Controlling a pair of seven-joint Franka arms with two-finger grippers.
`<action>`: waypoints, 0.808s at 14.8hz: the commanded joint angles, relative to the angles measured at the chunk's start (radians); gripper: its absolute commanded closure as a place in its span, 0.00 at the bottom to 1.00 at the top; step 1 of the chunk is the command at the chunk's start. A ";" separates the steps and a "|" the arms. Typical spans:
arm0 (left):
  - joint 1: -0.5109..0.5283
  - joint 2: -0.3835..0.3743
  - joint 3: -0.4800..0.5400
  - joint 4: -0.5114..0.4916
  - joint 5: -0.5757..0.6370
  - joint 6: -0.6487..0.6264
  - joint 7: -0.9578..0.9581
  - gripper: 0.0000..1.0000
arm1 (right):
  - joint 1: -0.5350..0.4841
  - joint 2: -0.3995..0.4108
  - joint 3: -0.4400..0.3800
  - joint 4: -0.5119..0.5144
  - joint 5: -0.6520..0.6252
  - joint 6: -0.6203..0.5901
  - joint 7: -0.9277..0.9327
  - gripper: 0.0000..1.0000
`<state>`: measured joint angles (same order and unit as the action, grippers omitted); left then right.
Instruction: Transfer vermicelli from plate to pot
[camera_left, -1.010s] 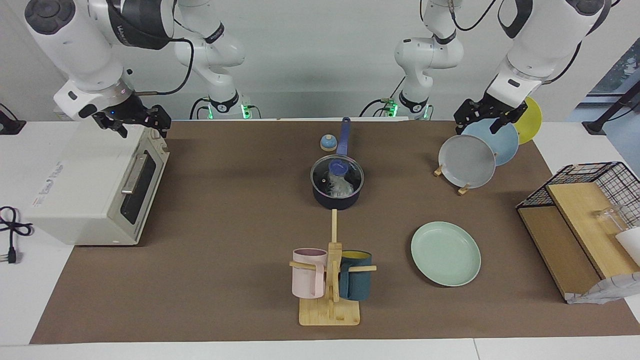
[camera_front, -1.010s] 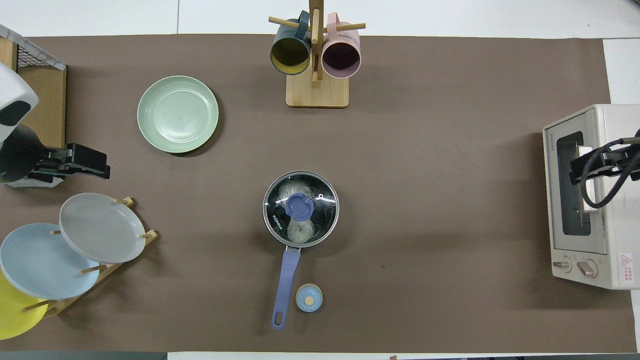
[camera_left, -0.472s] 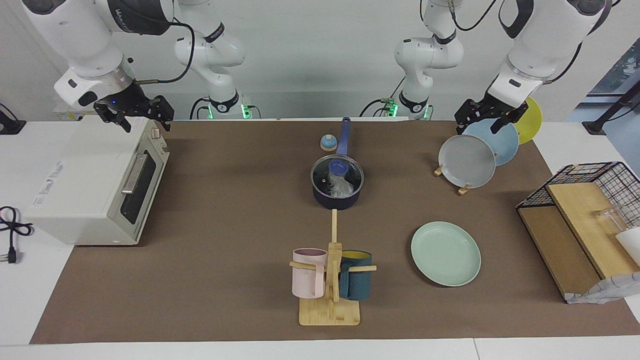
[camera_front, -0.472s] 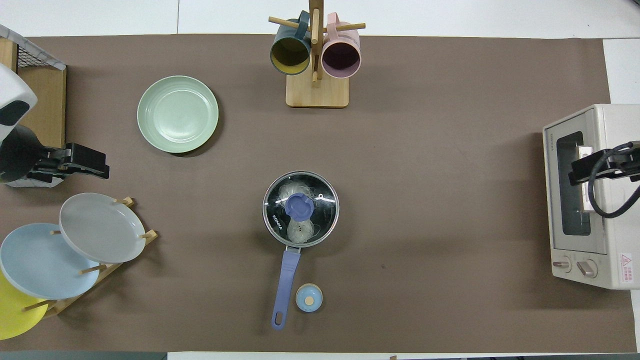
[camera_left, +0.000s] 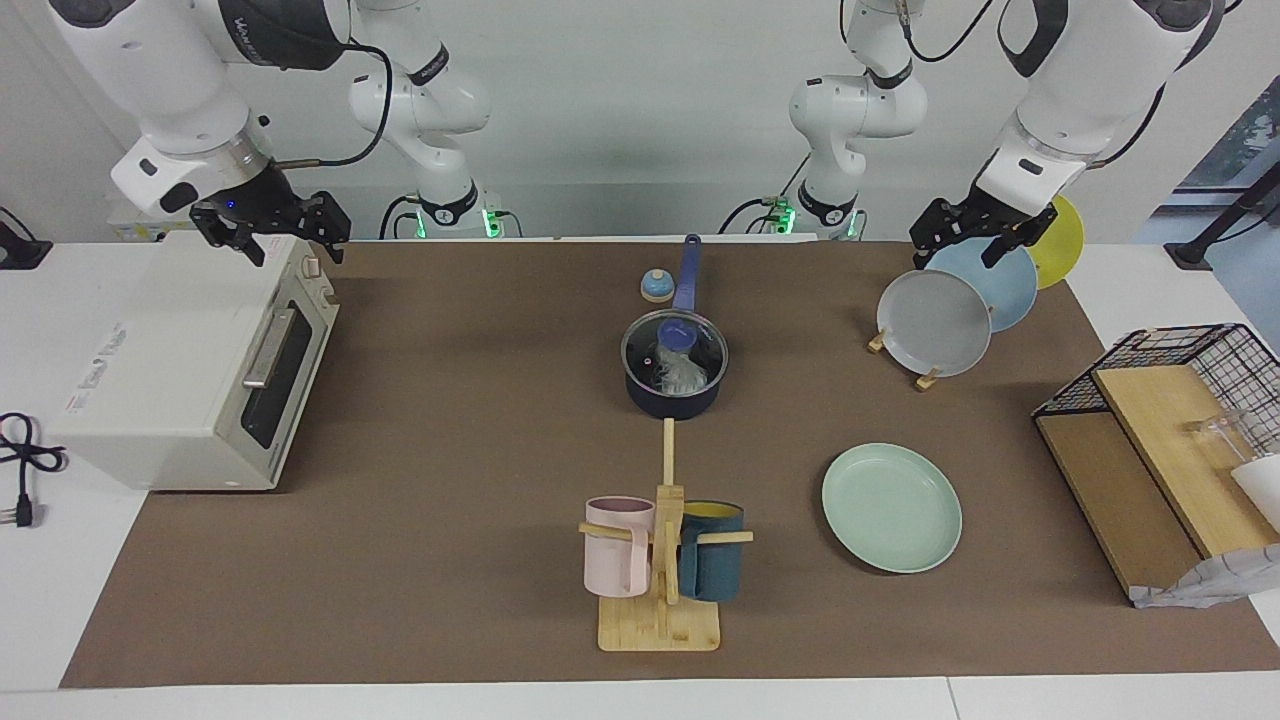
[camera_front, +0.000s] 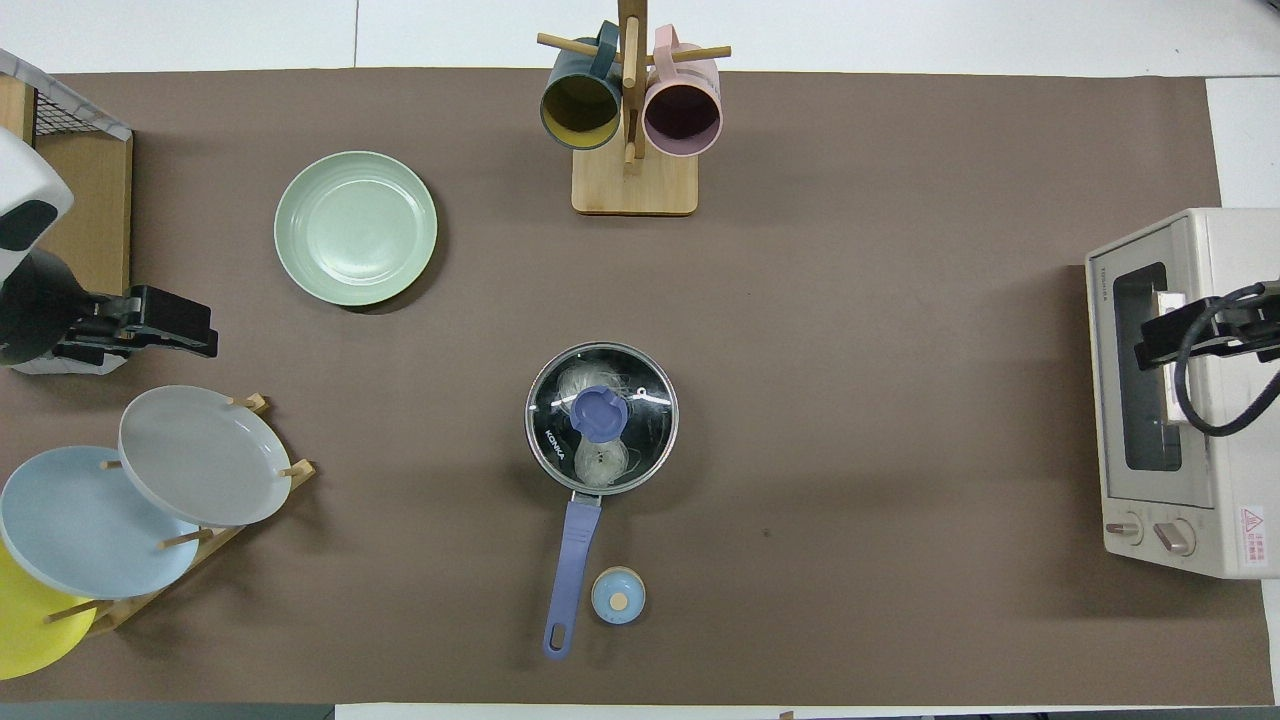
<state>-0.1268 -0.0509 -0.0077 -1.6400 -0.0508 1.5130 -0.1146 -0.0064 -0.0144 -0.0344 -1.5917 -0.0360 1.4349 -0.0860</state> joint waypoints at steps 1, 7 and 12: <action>0.012 -0.007 -0.009 0.008 0.009 -0.019 0.006 0.00 | -0.014 -0.010 0.005 -0.005 0.027 0.013 -0.023 0.00; 0.012 -0.007 -0.009 0.008 0.009 -0.017 0.007 0.00 | -0.007 -0.016 0.008 -0.002 0.024 0.013 -0.012 0.00; 0.012 -0.007 -0.009 0.008 0.009 -0.019 0.006 0.00 | -0.007 -0.019 0.010 -0.002 0.021 0.074 -0.014 0.00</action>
<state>-0.1266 -0.0509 -0.0077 -1.6400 -0.0508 1.5130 -0.1146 -0.0060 -0.0201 -0.0270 -1.5852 -0.0360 1.4898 -0.0860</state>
